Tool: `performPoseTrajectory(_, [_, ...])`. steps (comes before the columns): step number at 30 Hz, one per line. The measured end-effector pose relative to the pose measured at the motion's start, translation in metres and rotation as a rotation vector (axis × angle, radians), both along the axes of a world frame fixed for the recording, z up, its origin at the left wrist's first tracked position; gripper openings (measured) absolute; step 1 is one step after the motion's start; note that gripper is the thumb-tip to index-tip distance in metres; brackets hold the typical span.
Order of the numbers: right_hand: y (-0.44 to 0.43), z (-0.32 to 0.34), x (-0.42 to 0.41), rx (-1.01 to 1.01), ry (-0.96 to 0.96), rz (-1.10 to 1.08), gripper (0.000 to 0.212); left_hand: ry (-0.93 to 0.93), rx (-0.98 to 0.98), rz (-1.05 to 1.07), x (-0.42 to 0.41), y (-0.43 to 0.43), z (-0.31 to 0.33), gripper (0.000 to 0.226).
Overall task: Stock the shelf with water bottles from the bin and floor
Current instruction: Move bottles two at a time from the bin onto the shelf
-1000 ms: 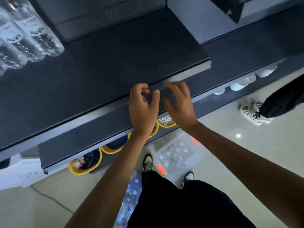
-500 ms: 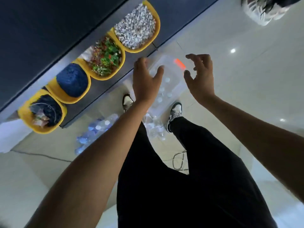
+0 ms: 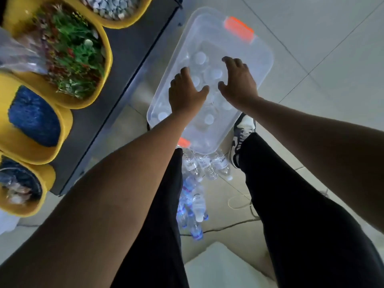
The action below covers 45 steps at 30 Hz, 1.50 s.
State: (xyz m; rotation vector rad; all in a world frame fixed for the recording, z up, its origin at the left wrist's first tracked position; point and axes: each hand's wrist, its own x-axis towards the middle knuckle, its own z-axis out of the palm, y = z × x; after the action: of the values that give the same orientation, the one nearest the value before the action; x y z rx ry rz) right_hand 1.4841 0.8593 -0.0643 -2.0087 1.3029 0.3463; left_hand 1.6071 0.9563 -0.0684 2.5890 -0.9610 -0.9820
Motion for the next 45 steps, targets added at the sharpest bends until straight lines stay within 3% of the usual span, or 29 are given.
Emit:
performPoseTrajectory(4, [-0.008,-0.053,0.013,0.117,0.058,-0.045,0.065,0.026,0.175,-0.108,0.019,-0.003,-0.050,0.065])
performPoseTrajectory(10, [-0.012,-0.079,0.014,0.154,0.005,-0.064,0.071,0.172,0.085,-0.118,0.031,0.001,-0.066,0.063])
performPoseTrajectory(15, [-0.012,-0.055,0.008,0.110,-0.017,0.008,0.067,0.165,0.046,-0.076,0.028,0.005,-0.050,0.063])
performPoseTrajectory(20, [-0.013,0.003,-0.003,0.071,-0.070,-0.015,0.066,0.162,-0.069,0.006,0.022,0.004,0.008,0.061])
performPoseTrajectory(30, [-0.035,0.204,-0.007,-0.069,-0.324,-0.113,0.059,0.174,-0.391,0.218,0.022,-0.020,0.196,0.046])
performPoseTrajectory(37, [-0.057,0.415,-0.007,-0.241,-0.487,-0.104,0.058,0.128,-0.712,0.289,0.017,-0.038,0.414,0.024])
performPoseTrajectory(45, [-0.059,0.656,0.007,-0.458,-0.653,0.122,0.036,0.067,-0.964,0.274,0.034,-0.023,0.640,0.025])
